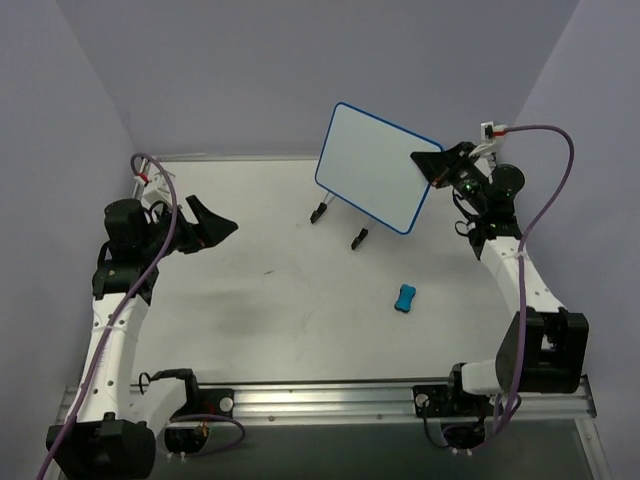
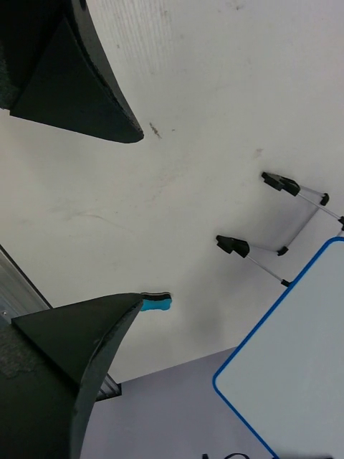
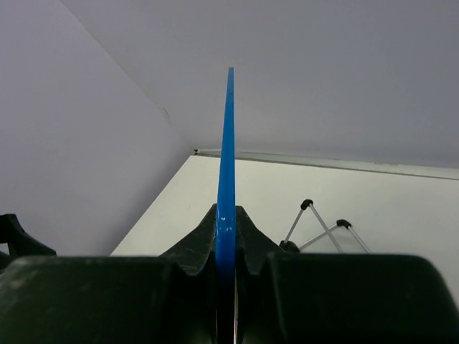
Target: Erase the whiteboard
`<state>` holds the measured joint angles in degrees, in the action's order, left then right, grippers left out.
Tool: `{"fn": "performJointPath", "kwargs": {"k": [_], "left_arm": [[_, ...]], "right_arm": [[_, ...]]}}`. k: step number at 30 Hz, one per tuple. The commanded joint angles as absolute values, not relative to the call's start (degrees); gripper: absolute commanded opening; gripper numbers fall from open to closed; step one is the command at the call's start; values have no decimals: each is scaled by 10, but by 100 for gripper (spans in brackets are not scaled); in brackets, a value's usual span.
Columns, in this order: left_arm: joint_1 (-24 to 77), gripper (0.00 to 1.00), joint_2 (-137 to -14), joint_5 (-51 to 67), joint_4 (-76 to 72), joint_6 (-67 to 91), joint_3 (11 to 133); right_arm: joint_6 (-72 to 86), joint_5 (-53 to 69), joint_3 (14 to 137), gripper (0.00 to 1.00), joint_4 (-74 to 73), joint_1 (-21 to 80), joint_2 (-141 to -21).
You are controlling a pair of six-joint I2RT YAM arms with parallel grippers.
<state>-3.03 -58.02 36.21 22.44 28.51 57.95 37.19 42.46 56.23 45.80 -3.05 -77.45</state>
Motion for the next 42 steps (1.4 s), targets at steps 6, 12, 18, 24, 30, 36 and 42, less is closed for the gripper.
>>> {"fn": "performJointPath", "kwargs": {"k": [6, 12, 18, 24, 30, 36, 42], "left_arm": [[-18, 94, -498, 341, 232, 233, 512], [12, 94, -497, 308, 262, 211, 519], [14, 94, -504, 317, 258, 211, 519], [18, 94, -506, 320, 258, 209, 519], [20, 94, -511, 325, 258, 208, 520], [22, 94, -514, 326, 258, 207, 521], [21, 94, -518, 329, 258, 207, 520]], "right_arm": [[401, 434, 575, 0, 750, -34, -861], [417, 448, 582, 0, 815, -27, -923], [384, 450, 535, 0, 841, -11, -937], [410, 457, 516, 0, 925, -11, -981], [416, 457, 518, 0, 951, -9, -1016], [458, 454, 527, 0, 995, -9, -1001], [480, 444, 559, 0, 999, -11, -986]]}}
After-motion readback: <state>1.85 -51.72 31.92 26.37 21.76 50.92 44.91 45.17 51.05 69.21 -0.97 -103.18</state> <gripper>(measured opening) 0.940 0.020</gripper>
